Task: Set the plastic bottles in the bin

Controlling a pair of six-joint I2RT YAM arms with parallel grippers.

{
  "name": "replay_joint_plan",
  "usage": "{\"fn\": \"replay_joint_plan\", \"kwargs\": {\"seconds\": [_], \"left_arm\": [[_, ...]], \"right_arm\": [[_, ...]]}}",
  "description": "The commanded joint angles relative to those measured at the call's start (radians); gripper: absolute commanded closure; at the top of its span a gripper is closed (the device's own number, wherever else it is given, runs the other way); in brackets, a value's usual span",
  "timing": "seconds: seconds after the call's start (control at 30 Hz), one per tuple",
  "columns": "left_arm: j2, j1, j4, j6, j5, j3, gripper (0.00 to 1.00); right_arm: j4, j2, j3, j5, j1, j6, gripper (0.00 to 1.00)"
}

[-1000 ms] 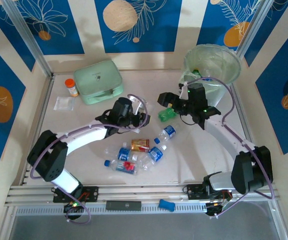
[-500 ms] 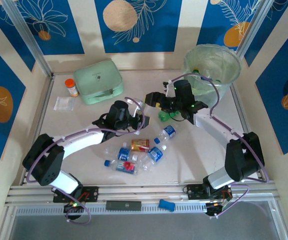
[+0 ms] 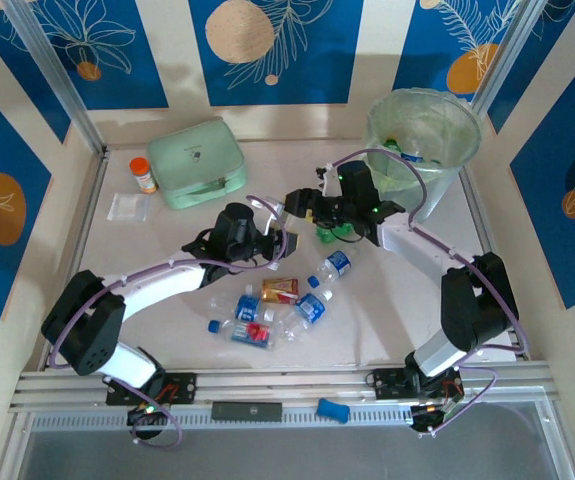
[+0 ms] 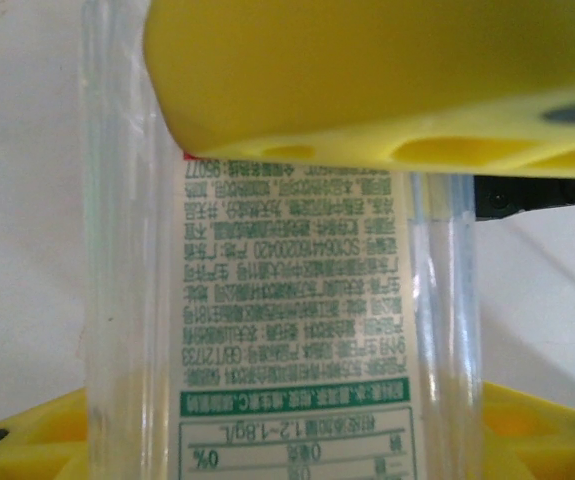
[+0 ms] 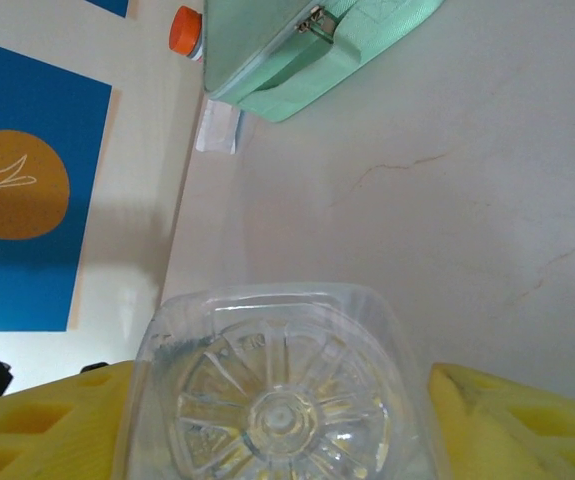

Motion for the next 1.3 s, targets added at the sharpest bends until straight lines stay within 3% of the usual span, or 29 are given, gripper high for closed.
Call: {"fn": "replay_joint_plan", "kwargs": {"seconds": [0.0,0.17,0.37,0.47,0.83,1.03,1.27], "left_arm": [[-0.034,0.002,0.047,-0.013,0.013,-0.010,0.46],[-0.035,0.002,0.046,-0.017,0.012,-0.011,0.40],[-0.057,0.002,0.047,-0.036,-0.006,-0.023,0.10],[-0.095,0.008,0.046,-0.049,-0.037,-0.045,0.03],[-0.226,0.127,-0.009,-0.156,-0.211,-0.151,0.00],[-0.201,0.206,-0.038,-0.262,-0.185,-0.173,0.00],[-0.167,0.227,0.016,-0.312,-0.139,-0.198,0.00]], "right_arm": [[0.002,0.017,0.030,-0.031,0.006,-0.006,0.34],[0.002,0.015,0.029,-0.033,0.008,-0.007,0.42],[-0.006,-0.003,0.018,-0.001,0.005,-0.017,0.45],[-0.033,-0.016,0.021,0.024,-0.005,-0.034,0.45],[-0.139,-0.109,0.061,0.088,-0.104,-0.088,0.48],[-0.173,-0.162,0.147,0.041,-0.212,-0.077,0.49],[-0.212,-0.215,0.280,0.029,-0.333,-0.109,0.49]]}}
